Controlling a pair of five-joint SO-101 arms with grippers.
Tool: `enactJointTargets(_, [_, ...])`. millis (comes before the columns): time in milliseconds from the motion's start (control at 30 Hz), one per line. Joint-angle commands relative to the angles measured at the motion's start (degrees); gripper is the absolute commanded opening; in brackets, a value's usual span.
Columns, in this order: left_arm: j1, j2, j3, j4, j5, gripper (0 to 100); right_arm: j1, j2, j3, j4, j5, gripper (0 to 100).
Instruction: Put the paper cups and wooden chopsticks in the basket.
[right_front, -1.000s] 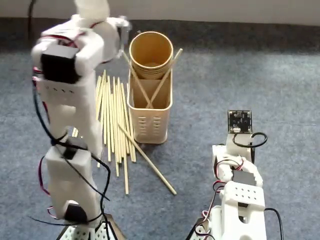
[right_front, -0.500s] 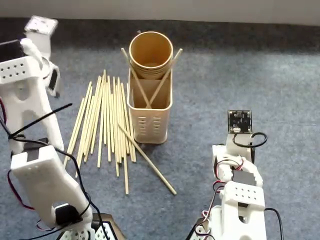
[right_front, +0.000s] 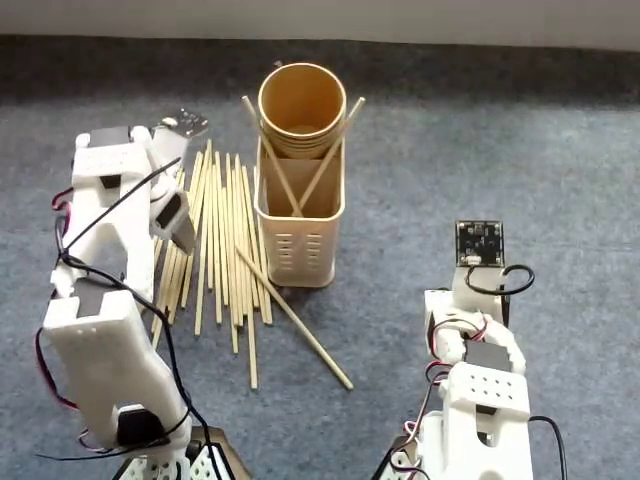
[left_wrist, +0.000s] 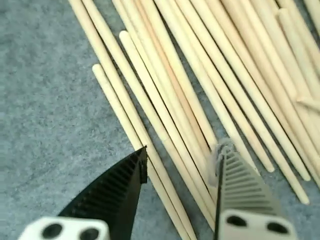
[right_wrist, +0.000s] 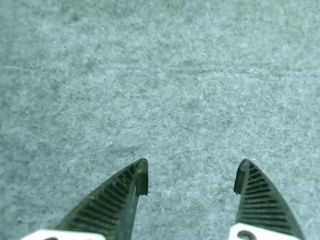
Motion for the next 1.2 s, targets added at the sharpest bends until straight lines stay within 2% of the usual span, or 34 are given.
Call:
enactJointTargets(0, [1.5, -2.2, 3.0, -6.3, 2.5, 23, -0.5, -0.9, -0.2, -1.1, 0.5, 27.8])
enactJointTargets(267, [2.6, -2.2, 8.4, -8.4, 2.5, 22, -0.5, -0.8, -0.2, -1.1, 0.5, 27.8])
enactJointTargets(433, [2.9, -2.2, 9.5, -9.9, 2.5, 7, -0.5, -0.8, -0.2, -1.1, 0.5, 27.8])
enactJointTargets(533, [2.9, -2.2, 9.0, -9.8, 2.5, 1, -0.5, -0.8, -0.2, -1.1, 0.5, 27.8])
enactJointTargets(800, [4.4, -2.5, 4.6, -9.1, 2.7, 0, -0.5, -0.8, -0.2, -1.1, 0.5, 27.8])
enactJointTargets(933, [7.2, -2.7, -1.8, -2.9, 2.9, 0, -0.5, -0.7, -0.2, -1.1, 0.5, 27.8])
enactJointTargets(1067, [10.1, -2.2, -9.5, 3.5, 6.3, 1, -0.5, -0.7, -0.2, -1.1, 0.5, 27.8])
enactJointTargets(1167, [12.4, -2.2, -11.1, 7.8, 6.8, 1, -0.5, -0.7, -0.2, -1.1, 0.5, 27.8])
